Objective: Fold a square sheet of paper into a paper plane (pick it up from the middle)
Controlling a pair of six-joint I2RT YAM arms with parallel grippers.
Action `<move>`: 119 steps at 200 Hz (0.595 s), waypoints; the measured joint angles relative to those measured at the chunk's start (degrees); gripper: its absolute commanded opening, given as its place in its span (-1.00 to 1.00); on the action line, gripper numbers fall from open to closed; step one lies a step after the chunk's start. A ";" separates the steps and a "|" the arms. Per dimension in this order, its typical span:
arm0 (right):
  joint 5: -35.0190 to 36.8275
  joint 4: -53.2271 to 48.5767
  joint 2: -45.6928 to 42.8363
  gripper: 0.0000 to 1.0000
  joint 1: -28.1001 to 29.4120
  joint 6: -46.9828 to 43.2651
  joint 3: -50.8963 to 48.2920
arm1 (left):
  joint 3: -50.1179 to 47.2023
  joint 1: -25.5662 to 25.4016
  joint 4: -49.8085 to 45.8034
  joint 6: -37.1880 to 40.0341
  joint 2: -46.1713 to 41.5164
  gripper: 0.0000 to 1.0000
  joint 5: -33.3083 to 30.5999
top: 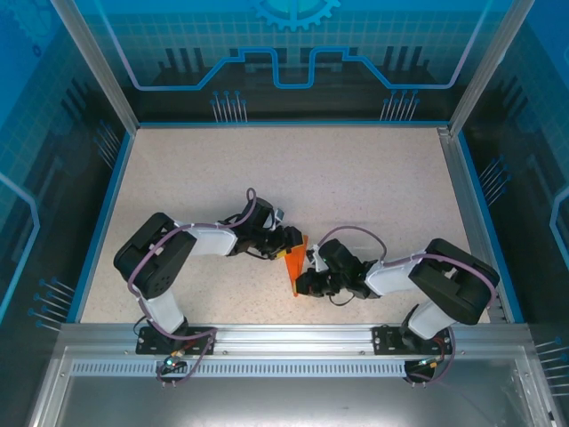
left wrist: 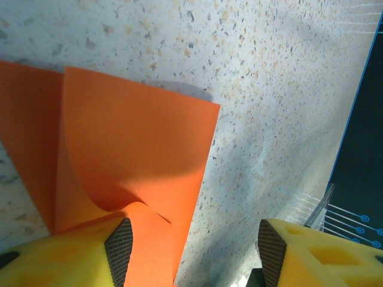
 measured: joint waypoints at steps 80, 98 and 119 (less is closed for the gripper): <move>7.15 -8.02 -3.52 -0.85 3.58 -0.33 2.45 | 0.00 0.00 -0.02 -0.92 -0.02 0.22 -0.44; 7.87 -10.84 -5.01 -0.84 3.91 -1.27 3.54 | 0.04 -0.07 -0.04 -1.64 -0.02 0.21 -0.81; 9.20 -12.26 -5.40 -0.83 4.09 -1.92 4.79 | 0.33 -0.22 -0.46 -2.05 -0.02 0.21 -1.22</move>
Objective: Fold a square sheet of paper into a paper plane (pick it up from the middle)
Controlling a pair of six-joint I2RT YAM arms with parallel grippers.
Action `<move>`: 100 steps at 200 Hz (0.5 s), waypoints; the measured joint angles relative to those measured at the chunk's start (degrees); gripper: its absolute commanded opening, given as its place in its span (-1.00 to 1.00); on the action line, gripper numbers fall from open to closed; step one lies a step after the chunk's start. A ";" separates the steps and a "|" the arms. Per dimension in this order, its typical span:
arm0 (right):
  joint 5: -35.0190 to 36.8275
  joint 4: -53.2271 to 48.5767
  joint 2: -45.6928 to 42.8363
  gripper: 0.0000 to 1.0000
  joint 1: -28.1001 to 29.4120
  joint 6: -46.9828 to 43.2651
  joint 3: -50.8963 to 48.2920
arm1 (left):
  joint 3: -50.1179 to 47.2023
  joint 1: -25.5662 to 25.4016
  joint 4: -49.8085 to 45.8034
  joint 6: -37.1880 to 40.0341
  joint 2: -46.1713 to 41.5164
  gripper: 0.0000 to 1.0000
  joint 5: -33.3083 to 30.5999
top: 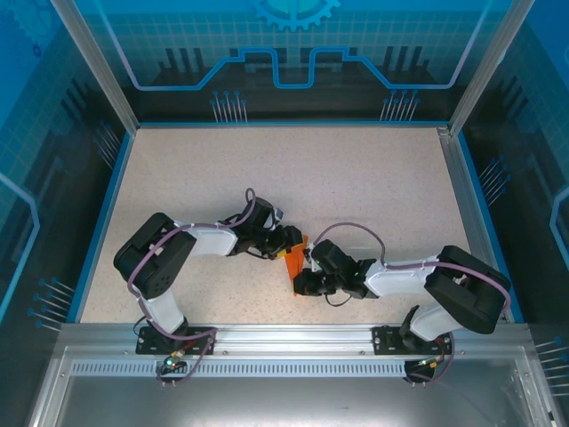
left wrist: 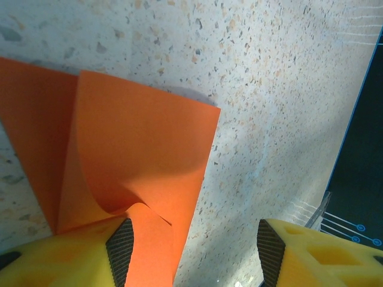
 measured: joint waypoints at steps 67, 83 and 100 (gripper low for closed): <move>0.20 1.62 5.62 -0.84 -0.42 -0.22 1.86 | 0.44 -0.33 -0.85 -0.09 0.00 0.22 -0.74; -1.51 2.05 6.88 -0.86 -0.94 -0.26 2.54 | 0.44 -0.35 -0.85 -0.15 0.02 0.22 -0.87; -2.99 3.39 7.80 -0.88 -1.31 -0.24 2.56 | 0.44 -0.44 -0.83 -0.15 0.00 0.22 -1.09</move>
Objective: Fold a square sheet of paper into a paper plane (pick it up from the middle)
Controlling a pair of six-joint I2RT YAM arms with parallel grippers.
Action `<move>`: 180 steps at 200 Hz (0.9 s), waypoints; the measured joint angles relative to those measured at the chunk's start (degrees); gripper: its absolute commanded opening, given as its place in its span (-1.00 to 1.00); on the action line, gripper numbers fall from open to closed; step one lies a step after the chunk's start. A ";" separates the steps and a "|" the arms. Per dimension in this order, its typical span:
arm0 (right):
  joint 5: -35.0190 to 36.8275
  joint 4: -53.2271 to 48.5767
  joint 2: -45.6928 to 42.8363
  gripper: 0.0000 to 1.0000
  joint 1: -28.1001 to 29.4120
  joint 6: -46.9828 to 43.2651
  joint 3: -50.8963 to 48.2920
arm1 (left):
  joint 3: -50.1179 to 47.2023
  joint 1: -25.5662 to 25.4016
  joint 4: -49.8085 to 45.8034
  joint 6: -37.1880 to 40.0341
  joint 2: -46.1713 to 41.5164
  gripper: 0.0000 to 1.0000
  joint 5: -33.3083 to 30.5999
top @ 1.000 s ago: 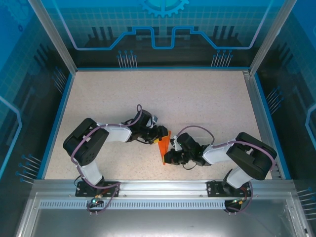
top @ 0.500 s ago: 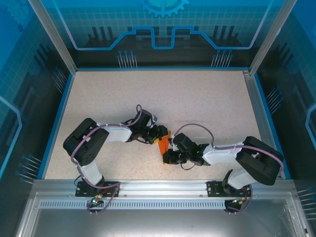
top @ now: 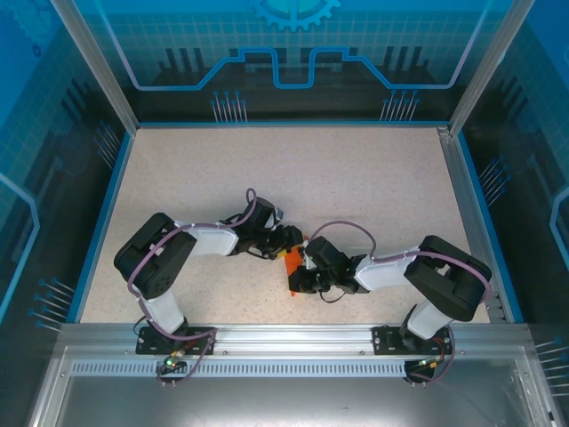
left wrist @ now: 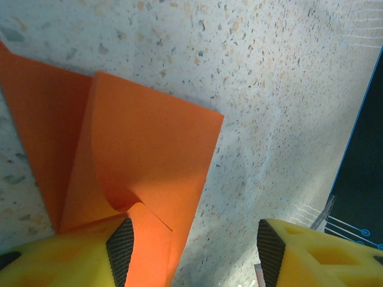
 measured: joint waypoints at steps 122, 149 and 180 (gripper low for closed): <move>-7.61 -4.00 -1.60 -0.91 -7.26 -9.22 -1.53 | 2.45 -0.57 -1.73 0.33 0.92 0.25 -1.92; -8.02 -6.47 -1.73 -0.91 -7.91 -11.63 -0.63 | 2.64 -0.33 -1.70 0.52 1.18 0.25 -1.64; -8.07 -8.31 -1.77 -0.91 -8.33 -13.68 0.00 | 2.97 0.31 -1.73 1.01 1.60 0.26 -0.52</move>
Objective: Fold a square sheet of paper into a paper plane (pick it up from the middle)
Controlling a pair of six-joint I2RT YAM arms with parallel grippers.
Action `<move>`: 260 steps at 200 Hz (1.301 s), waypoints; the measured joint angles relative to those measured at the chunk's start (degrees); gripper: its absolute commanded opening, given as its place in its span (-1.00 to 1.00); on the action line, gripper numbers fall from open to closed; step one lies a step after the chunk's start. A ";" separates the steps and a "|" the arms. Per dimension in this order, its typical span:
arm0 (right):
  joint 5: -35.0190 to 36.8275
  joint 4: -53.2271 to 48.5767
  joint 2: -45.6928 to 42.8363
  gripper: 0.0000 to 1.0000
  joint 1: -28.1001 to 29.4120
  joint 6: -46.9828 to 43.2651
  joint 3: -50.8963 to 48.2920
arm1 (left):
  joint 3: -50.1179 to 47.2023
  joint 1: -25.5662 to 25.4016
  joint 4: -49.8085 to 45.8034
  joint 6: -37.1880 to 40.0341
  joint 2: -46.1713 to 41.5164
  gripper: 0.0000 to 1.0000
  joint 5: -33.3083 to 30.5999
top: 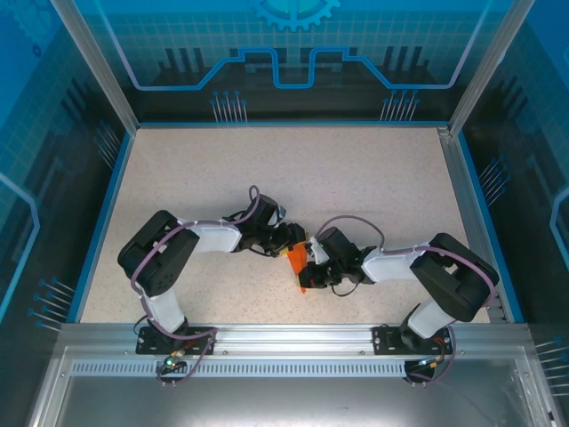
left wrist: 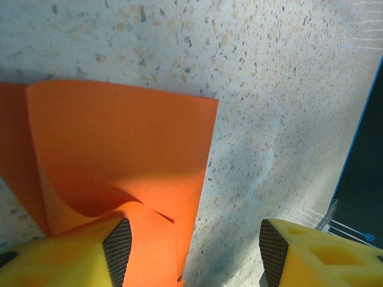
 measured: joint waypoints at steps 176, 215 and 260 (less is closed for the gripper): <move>-0.59 -2.08 0.33 -0.92 -0.61 -1.84 0.98 | 4.20 8.07 -0.04 7.21 3.26 0.26 0.94; -0.74 -2.34 0.44 -0.91 -0.61 -2.21 1.22 | 6.73 10.75 -1.51 9.60 4.70 0.26 0.90; -2.69 -6.64 2.05 -0.91 -1.66 -5.73 4.13 | 8.61 11.67 -4.70 11.10 3.48 0.25 0.52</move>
